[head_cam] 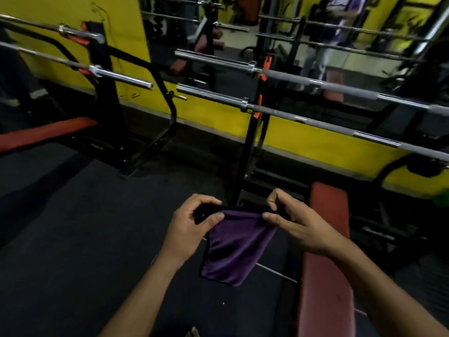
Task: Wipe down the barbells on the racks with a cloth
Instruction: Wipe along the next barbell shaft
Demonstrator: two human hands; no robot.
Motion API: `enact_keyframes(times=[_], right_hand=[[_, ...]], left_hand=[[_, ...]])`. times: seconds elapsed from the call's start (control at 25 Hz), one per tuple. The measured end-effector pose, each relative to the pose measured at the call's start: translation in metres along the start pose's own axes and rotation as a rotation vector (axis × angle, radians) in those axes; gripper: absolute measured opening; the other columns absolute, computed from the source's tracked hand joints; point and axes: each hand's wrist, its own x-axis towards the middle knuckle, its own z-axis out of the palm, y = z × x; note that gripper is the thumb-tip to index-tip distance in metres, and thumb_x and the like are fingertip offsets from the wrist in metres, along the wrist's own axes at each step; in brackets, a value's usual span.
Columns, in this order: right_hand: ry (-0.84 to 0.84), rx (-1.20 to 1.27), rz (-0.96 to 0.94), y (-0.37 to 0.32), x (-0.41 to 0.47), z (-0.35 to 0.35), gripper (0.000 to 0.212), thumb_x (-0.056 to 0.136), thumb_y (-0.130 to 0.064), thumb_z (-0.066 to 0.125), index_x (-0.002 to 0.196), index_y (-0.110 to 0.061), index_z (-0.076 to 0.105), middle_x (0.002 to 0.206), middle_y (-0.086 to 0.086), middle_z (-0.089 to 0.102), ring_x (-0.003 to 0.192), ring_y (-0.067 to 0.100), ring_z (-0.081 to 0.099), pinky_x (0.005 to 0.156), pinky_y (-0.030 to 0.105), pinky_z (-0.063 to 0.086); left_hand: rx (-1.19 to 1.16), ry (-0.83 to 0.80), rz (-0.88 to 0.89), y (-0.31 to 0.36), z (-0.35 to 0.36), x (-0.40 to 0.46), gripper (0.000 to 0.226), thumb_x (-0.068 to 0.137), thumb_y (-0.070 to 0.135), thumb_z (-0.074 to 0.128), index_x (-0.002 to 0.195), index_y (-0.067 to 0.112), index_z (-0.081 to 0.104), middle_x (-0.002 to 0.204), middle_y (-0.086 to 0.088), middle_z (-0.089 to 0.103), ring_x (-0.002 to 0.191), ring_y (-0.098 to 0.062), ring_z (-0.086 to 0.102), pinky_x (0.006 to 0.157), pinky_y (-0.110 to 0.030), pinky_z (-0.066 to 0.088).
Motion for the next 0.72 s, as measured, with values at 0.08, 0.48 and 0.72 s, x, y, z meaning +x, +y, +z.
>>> enact_keyframes(times=[0.08,0.48,0.72], right_hand=[[0.09,-0.031,0.029,0.0,0.008,-0.013,0.023,0.099,-0.042,0.057,0.092,-0.027,0.042,0.08,0.01,0.043,0.071,0.035,0.039,0.063,0.052,0.039],[0.679,0.395,0.276,0.064,0.048,-0.096,0.034,0.09,-0.034,0.074,0.117,-0.017,0.062,0.094,-0.009,0.067,0.079,0.002,0.061,0.065,0.02,0.049],[0.557,1.269,0.821,0.174,0.002,-0.038,0.049,0.088,-0.043,0.064,0.124,-0.01,0.068,0.115,0.015,0.074,0.101,0.027,0.072,0.075,0.033,0.058]], left_hand=[[0.02,-0.063,0.066,0.001,0.004,0.036,0.02,0.081,0.041,0.077,0.097,0.031,0.067,0.098,0.004,0.062,0.095,-0.017,0.062,0.09,-0.05,0.051],[-0.238,-0.705,-0.471,-0.038,0.118,0.141,0.032,0.092,0.027,0.068,0.123,0.018,0.067,0.124,-0.005,0.072,0.117,-0.019,0.066,0.099,-0.03,0.053],[-0.279,-0.64,-0.773,-0.055,0.191,0.206,0.022,0.101,0.028,0.06,0.116,0.015,0.07,0.112,-0.009,0.076,0.105,-0.025,0.072,0.093,-0.039,0.057]])
